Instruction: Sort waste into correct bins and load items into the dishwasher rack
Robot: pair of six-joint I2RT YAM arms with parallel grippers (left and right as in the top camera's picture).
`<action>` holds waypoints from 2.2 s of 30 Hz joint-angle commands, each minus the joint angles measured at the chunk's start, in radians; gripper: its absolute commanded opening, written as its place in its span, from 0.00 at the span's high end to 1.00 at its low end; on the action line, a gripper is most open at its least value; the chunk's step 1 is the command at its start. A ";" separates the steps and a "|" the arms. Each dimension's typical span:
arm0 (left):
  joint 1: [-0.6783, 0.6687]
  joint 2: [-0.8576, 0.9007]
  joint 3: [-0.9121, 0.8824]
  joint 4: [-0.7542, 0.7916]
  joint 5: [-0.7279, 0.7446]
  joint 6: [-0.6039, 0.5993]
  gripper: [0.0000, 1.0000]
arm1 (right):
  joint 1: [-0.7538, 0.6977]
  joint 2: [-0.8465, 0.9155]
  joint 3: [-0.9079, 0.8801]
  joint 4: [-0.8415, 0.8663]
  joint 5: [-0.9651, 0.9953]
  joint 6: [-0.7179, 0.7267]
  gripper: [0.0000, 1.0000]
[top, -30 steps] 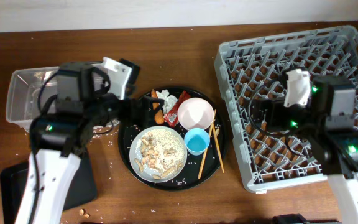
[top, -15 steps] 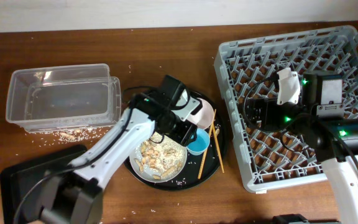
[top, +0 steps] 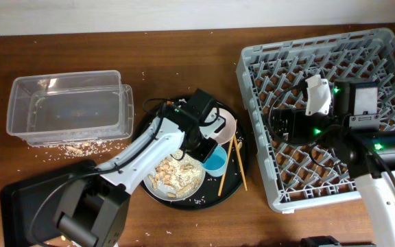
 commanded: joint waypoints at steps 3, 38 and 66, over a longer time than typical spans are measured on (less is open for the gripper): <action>0.114 -0.028 0.256 -0.206 0.103 0.014 1.00 | -0.006 0.003 0.023 0.002 -0.009 0.007 0.02; 0.502 -0.069 0.348 -0.107 1.352 0.082 1.00 | 0.270 0.145 0.024 0.730 -0.725 -0.068 0.20; 0.539 -0.069 0.348 -0.109 0.883 0.080 0.01 | -0.208 0.139 0.042 0.043 0.228 0.098 0.44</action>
